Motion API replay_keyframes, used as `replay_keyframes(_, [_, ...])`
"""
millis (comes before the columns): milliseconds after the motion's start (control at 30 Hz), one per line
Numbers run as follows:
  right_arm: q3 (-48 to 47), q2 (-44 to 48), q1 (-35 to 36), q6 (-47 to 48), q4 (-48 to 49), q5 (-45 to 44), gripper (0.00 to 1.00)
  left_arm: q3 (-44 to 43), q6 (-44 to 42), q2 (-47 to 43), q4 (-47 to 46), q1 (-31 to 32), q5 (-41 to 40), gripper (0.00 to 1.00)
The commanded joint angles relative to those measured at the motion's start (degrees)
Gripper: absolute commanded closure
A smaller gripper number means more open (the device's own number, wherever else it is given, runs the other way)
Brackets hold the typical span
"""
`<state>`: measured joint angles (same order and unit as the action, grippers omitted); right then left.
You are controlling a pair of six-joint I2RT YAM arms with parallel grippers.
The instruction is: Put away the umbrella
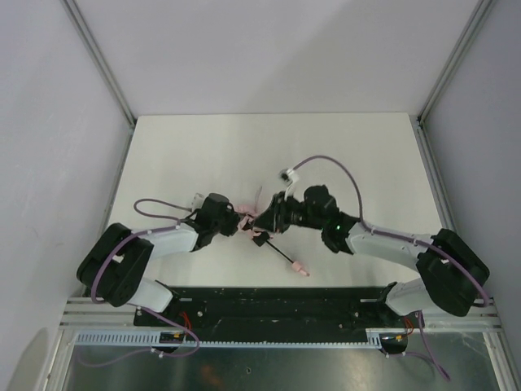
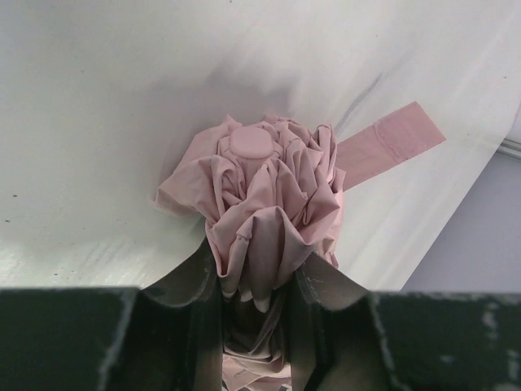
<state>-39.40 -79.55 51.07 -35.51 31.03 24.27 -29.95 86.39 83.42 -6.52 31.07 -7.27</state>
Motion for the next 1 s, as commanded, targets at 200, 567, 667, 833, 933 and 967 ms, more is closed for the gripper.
replay_keyframes(200, [-18.45,-16.06,-12.16,-9.15,-25.99,-8.07,0.33,3.45,-5.57,0.9,10.17,0.65,-6.01,1.0])
replay_keyframes(567, [-28.52,-31.95,-11.93,-7.38,-22.02,-17.12,0.38,4.08,-6.15,1.81,8.69,0.74,-5.53,1.0])
replay_keyframes(667, [-29.26,-33.87,-12.27,-7.23,-20.01,-18.58,0.48,4.11,-6.17,2.34,8.05,0.72,-5.16,1.0])
replay_keyframes(833, [-32.17,-38.01,-13.61,-8.02,-18.57,-17.49,0.55,4.13,-6.21,3.45,7.0,0.7,-4.52,1.0])
replay_keyframes(933, [-33.81,-40.17,-14.09,-8.23,-18.46,-16.61,0.56,4.19,-6.04,3.87,6.89,0.74,-4.5,1.0])
replay_keyframes(967, [-34.12,-40.65,-14.25,-8.16,-18.28,-16.36,0.59,4.2,-5.92,3.95,6.88,0.74,-4.46,1.0])
